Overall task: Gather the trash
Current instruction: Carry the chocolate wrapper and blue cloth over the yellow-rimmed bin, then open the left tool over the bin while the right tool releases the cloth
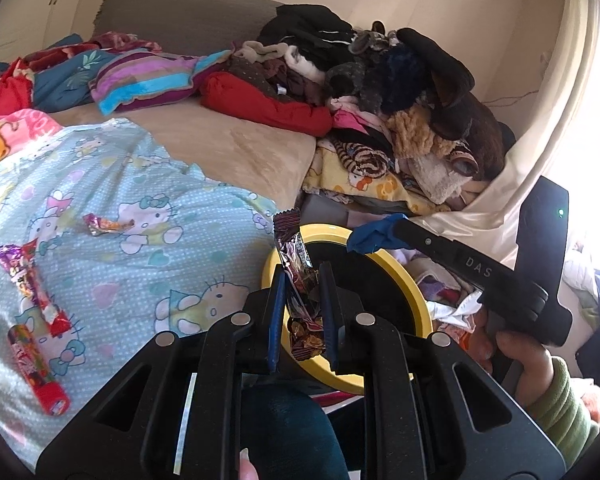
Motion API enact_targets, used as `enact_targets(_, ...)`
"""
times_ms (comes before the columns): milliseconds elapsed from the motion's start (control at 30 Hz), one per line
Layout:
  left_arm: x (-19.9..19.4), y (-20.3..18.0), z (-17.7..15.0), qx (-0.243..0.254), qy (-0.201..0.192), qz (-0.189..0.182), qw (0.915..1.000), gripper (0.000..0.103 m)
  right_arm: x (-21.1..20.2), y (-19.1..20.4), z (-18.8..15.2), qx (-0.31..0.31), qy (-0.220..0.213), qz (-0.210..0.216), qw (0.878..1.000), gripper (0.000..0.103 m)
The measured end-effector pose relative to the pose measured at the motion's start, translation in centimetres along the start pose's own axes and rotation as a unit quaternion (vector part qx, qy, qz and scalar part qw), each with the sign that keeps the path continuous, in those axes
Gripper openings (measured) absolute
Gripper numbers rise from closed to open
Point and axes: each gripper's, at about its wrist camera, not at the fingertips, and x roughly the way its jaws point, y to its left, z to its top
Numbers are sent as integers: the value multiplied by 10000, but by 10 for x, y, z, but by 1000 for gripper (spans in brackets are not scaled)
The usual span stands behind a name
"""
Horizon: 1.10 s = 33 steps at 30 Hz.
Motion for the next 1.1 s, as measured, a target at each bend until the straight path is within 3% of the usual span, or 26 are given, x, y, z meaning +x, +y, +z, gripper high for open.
enact_targets(1100, 82, -48, -24, 501, 672, -402, 9957, 11, 15, -75, -14, 410, 426, -766, 9953, 3)
